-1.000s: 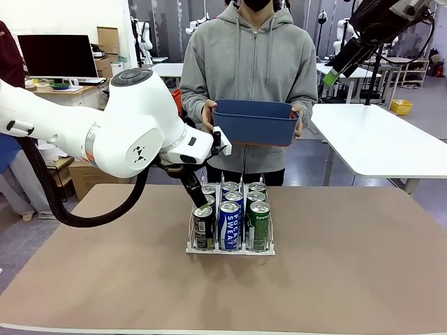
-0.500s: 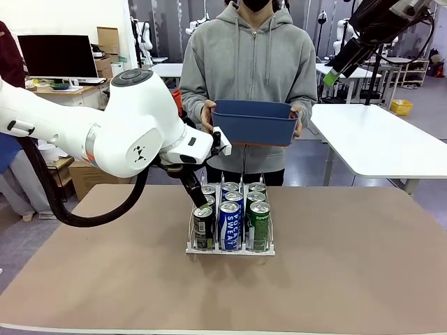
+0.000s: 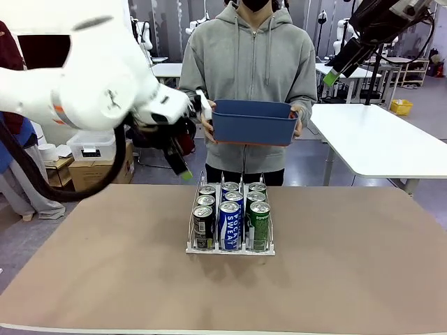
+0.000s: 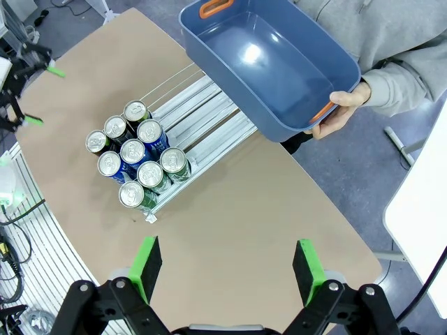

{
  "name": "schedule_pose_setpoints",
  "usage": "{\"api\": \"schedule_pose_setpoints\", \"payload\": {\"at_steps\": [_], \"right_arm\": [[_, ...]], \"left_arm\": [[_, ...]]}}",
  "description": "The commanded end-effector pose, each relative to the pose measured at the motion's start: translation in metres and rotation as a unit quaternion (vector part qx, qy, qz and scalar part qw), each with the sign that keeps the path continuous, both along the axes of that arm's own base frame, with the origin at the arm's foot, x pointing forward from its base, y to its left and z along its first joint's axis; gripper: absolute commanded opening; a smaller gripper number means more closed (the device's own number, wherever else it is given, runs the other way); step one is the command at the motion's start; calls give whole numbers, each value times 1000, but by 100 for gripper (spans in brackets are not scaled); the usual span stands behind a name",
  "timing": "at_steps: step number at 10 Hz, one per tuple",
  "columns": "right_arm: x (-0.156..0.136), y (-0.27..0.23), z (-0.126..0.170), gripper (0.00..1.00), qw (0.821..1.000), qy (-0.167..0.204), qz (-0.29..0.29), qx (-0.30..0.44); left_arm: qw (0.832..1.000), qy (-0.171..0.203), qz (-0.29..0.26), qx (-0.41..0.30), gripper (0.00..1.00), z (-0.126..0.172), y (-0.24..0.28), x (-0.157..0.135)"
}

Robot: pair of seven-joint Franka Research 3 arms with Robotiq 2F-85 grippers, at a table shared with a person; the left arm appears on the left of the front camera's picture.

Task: Fill the beverage cans into the dispenser.
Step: Place the picked Pepsi coke in the line of the Automatic Can Dispenser with the same cans.

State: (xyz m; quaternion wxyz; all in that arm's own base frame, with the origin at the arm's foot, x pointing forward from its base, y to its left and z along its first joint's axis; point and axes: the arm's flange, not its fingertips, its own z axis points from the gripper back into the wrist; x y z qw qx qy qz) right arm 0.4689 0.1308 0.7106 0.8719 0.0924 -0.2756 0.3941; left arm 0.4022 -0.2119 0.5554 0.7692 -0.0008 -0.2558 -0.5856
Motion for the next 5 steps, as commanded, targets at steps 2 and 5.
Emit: {"api": "schedule_pose_setpoints", "payload": {"at_steps": [2,5], "right_arm": [[-2,-2,-1,100,1000,0,0,0],[-2,-2,-1,100,1000,0,0,0]], "left_arm": [[1000,-22,-7,-18,100,43,37,0],[998,-6,-5,-59,100,97,68,4]]}}
